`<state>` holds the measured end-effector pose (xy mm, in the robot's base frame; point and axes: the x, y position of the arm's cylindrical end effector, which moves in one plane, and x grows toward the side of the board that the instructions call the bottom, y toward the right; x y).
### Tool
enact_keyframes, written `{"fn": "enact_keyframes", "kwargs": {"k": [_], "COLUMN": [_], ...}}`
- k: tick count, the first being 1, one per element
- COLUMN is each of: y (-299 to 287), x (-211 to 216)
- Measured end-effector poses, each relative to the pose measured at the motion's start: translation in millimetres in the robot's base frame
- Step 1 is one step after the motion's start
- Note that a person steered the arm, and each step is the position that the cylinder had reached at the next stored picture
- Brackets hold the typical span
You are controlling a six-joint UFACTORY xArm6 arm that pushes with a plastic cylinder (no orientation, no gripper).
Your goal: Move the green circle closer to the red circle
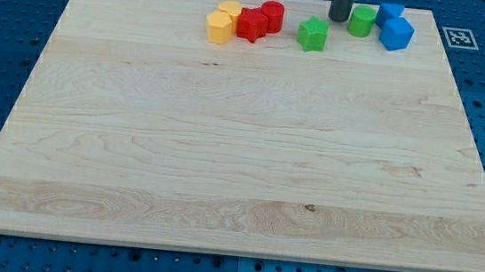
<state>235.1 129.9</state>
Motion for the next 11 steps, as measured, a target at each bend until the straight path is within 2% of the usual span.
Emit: {"fn": "enact_keyframes", "kwargs": {"k": [3,4,6,8,11], "y": [29.6,63.5,68.9,39.6,-11.3], "x": [-31.7,-21.7,-3.9,18.1,18.4]}}
